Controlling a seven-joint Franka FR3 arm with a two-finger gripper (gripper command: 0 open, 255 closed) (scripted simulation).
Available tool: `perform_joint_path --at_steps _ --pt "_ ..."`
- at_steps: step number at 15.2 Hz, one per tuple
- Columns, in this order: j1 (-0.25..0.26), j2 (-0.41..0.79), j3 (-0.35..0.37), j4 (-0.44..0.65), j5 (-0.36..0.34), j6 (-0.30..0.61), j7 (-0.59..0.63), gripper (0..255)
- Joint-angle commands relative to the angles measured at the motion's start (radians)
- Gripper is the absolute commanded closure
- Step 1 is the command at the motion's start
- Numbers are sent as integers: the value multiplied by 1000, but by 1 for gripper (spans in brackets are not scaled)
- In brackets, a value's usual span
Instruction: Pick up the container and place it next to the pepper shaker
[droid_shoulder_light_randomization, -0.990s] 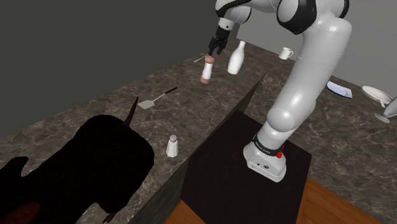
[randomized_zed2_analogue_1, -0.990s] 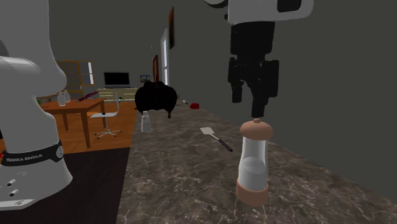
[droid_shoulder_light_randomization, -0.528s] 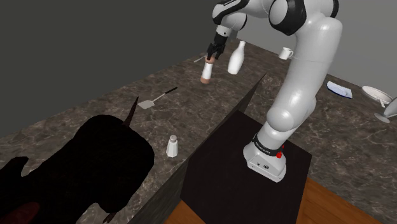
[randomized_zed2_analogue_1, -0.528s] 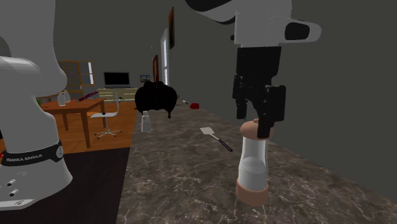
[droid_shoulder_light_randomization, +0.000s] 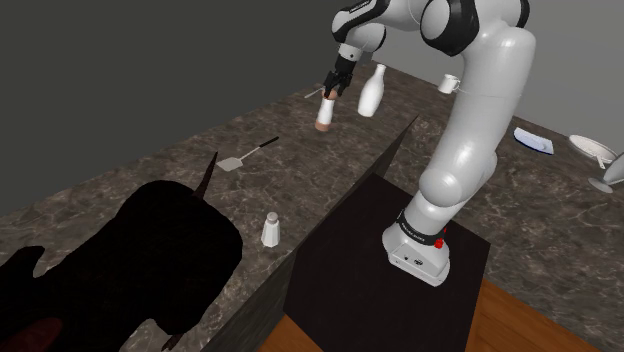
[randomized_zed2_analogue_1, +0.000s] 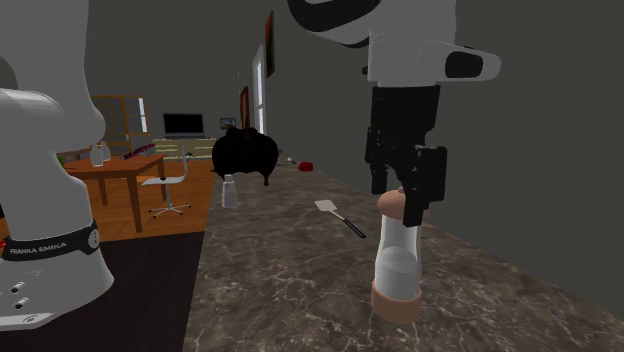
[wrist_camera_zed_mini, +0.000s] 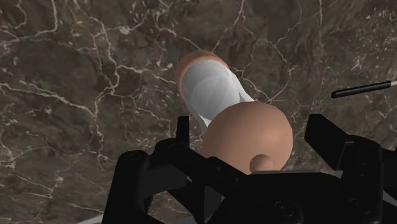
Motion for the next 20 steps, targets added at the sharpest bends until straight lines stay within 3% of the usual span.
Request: perform_joint_path --at_steps 1,2,11,20 --pt "0 0 0 0 0 0 0 0" --pt "0 0 0 0 0 0 0 255" --pt "0 0 0 0 0 0 0 255" --pt "4 -46 -9 63 -31 -102 34 255"
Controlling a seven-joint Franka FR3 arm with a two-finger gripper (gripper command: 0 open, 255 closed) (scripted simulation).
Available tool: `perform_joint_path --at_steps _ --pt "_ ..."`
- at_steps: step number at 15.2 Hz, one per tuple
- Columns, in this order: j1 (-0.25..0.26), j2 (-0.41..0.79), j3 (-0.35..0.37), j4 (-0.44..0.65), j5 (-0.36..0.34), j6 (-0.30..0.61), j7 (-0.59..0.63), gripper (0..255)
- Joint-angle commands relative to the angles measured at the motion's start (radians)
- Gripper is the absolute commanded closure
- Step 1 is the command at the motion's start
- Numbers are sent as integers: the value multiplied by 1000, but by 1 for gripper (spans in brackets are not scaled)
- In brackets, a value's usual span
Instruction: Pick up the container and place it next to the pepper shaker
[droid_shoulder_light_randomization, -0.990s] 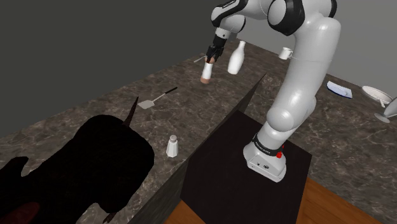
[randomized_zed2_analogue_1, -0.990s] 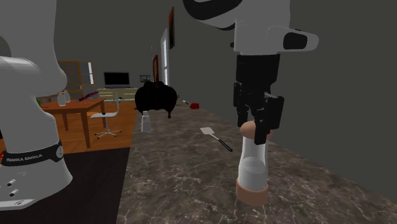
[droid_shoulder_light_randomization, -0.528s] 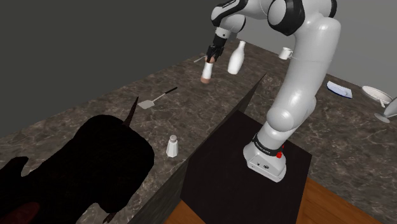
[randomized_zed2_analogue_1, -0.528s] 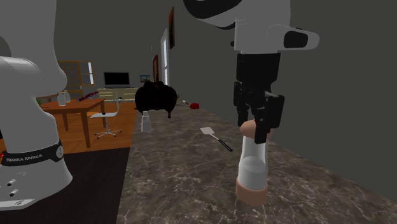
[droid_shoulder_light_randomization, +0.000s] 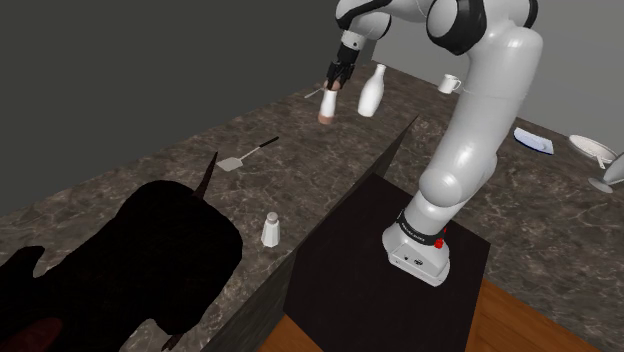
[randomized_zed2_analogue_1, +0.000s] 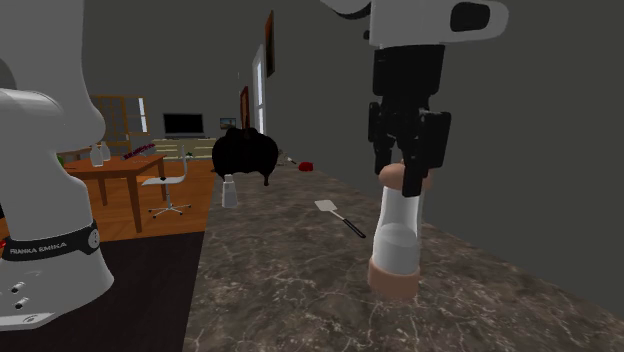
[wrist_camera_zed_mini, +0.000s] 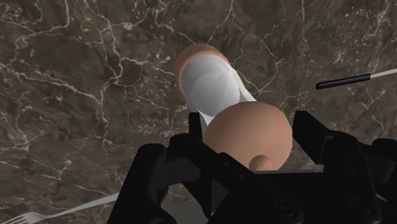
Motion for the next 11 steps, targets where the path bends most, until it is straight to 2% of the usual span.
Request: perform_joint_path --at_steps 1,11 --pt "1 -11 -1 17 -7 -26 9 255" --pt "1 -41 -7 113 -30 -147 41 255"
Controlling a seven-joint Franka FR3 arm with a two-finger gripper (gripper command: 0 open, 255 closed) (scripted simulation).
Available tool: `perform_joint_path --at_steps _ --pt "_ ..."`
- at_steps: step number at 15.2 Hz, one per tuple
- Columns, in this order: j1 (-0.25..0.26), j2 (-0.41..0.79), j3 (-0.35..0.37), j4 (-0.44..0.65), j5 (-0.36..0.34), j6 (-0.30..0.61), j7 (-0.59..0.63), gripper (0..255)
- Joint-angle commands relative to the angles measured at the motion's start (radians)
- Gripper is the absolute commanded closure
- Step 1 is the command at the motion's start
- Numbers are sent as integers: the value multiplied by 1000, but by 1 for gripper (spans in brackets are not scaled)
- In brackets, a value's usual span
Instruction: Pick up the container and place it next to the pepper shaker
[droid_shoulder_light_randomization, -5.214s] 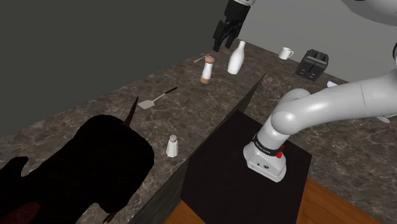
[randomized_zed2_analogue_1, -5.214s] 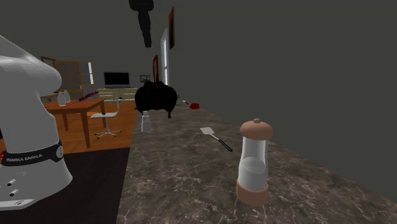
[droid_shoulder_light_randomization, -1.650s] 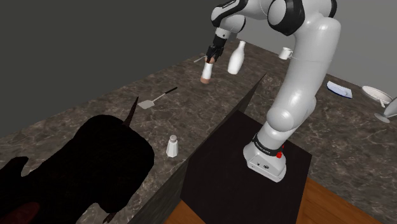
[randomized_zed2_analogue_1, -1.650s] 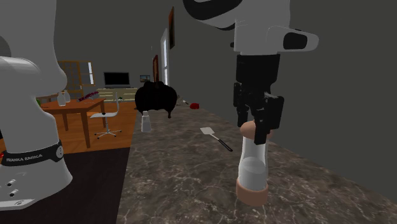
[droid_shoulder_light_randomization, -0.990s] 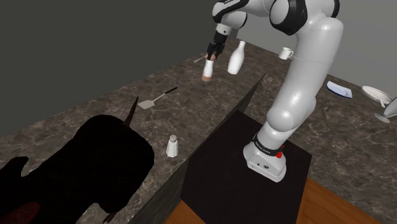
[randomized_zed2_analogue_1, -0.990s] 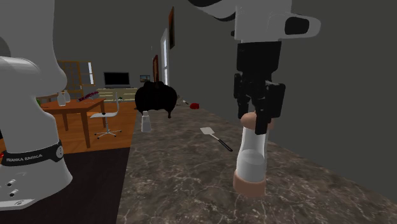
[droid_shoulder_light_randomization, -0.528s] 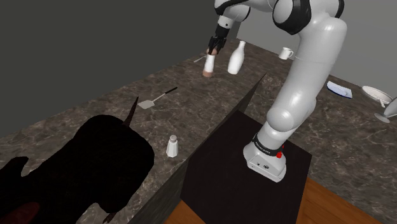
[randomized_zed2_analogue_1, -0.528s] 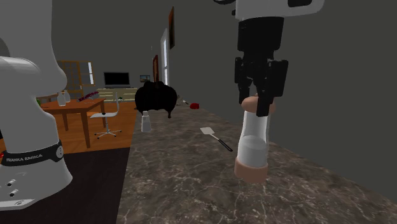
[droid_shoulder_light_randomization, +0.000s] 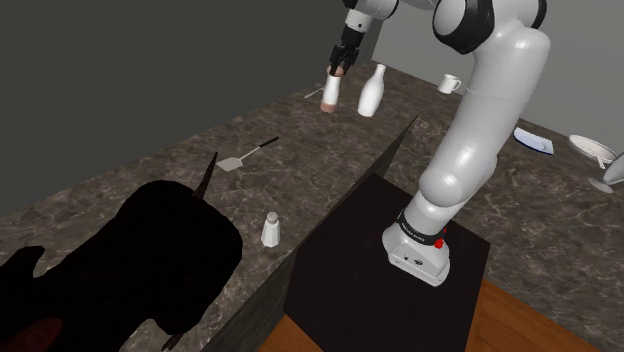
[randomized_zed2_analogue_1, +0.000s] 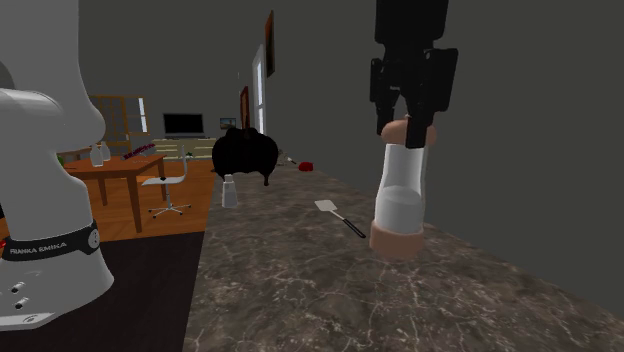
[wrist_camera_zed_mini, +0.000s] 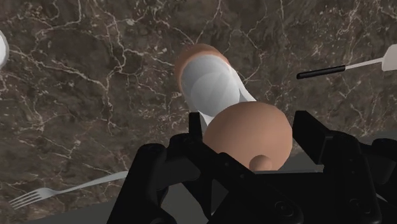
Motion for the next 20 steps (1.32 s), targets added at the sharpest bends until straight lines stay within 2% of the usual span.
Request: perform_joint_path --at_steps 1,20 --pt "0 -5 -1 22 -4 -26 6 255" --pt "-17 7 -8 292 -9 -281 49 255"
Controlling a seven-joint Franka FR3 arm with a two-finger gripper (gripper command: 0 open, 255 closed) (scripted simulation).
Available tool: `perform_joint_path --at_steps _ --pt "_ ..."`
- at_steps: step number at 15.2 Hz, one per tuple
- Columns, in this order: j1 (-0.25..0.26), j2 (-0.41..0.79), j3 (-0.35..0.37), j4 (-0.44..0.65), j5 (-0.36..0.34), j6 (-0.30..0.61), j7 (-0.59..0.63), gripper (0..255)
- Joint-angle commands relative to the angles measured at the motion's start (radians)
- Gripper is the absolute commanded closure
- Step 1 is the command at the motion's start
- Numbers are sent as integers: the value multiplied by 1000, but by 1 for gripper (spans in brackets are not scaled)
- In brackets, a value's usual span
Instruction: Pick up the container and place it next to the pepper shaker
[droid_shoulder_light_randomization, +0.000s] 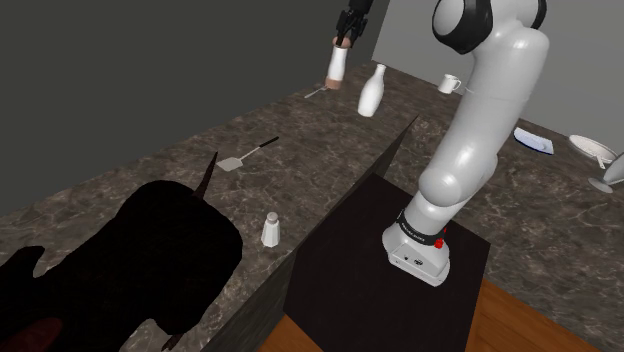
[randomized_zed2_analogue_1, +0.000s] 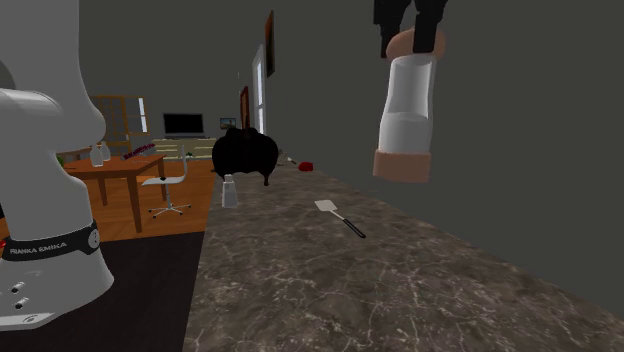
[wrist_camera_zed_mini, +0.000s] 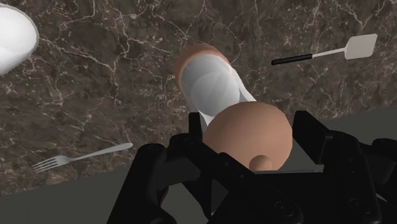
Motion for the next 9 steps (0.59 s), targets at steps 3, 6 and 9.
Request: perform_joint_path --at_steps 3,6,9 --pt "-7 12 -2 70 4 -59 7 255" --pt "-14 28 -3 132 10 -106 12 255" --pt "-23 47 -5 199 19 -155 17 255"
